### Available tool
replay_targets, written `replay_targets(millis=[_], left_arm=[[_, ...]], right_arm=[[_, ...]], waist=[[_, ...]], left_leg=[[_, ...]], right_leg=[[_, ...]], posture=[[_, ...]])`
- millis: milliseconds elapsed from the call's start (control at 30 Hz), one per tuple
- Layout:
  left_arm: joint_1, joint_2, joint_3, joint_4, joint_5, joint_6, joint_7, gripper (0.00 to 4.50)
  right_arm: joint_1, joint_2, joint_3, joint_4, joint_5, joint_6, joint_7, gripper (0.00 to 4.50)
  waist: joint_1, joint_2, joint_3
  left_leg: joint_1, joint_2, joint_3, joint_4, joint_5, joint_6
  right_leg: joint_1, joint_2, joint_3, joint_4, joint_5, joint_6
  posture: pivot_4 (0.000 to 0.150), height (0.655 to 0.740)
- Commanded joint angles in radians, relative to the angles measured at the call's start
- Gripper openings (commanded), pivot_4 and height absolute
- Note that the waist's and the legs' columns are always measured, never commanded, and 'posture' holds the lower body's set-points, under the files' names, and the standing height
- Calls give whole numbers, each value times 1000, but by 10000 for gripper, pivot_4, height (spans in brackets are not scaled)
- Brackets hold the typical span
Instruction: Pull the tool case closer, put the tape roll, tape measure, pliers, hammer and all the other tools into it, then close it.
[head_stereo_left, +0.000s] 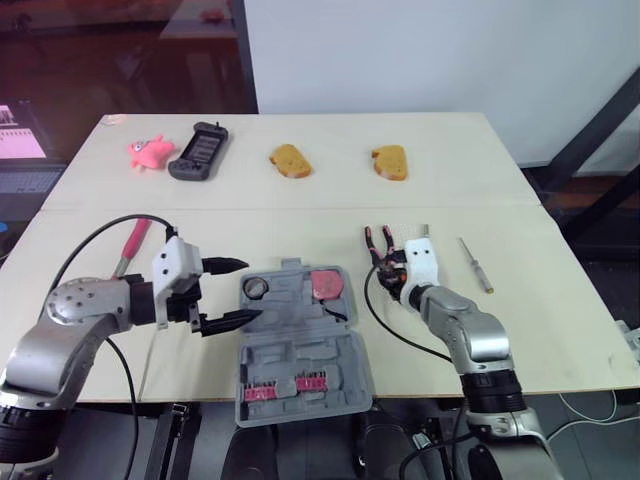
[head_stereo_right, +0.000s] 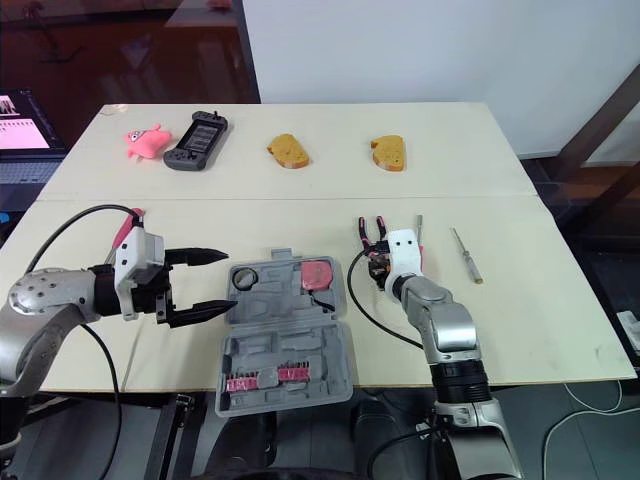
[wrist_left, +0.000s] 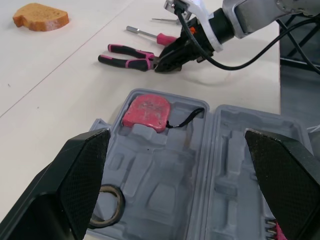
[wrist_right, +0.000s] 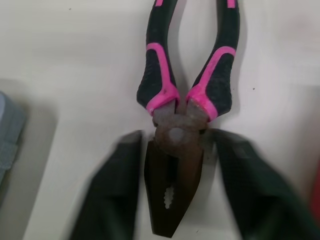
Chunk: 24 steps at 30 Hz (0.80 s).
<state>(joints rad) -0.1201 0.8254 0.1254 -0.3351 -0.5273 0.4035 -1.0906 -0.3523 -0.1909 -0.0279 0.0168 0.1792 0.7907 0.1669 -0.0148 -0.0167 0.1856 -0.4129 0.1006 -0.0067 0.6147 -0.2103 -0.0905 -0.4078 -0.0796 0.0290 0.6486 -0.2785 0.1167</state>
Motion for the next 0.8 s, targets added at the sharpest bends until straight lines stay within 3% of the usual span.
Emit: replay_targets(millis=[33, 300, 567, 700, 800], left_arm=[[-11, 1, 3, -19, 5, -26, -3, 45000], [13, -13, 26, -1, 2, -37, 3, 45000], [77, -5, 72, 56, 14, -102, -9, 45000], [158, -1, 146, 85, -12, -176, -73, 45000], [191, -8, 180, 108, -8, -228, -98, 45000]], right_arm=[[7, 16, -8, -2, 2, -39, 1, 9488], [17, -30, 5, -70, -2, -92, 56, 9488], [-101, -290, 191, -214, -54, -50, 304, 9488], [-278, -496, 374, -237, -102, -110, 616, 9488], [-388, -543, 442, -194, -81, -77, 766, 9488]], waist=[[-1, 0, 0], [-1, 0, 0], [-5, 2, 1], [-6, 4, 2], [-3, 3, 2]], left_leg=[[0, 0, 0, 0, 0, 0], [0, 0, 0, 0, 0, 0], [0, 0, 0, 0, 0, 0], [-2, 0, 1, -1, 0, 0], [-3, 0, 1, -1, 0, 0]], right_leg=[[0, 0, 0, 0, 0, 0], [0, 0, 0, 0, 0, 0], [-1, 0, 0, 0, -1, -2], [-3, 0, 0, 0, -1, -3], [-5, 0, 0, 0, -2, -3]], posture=[[1500, 7207], [1500, 7207], [1500, 7207], [1500, 7207], [1500, 7207]])
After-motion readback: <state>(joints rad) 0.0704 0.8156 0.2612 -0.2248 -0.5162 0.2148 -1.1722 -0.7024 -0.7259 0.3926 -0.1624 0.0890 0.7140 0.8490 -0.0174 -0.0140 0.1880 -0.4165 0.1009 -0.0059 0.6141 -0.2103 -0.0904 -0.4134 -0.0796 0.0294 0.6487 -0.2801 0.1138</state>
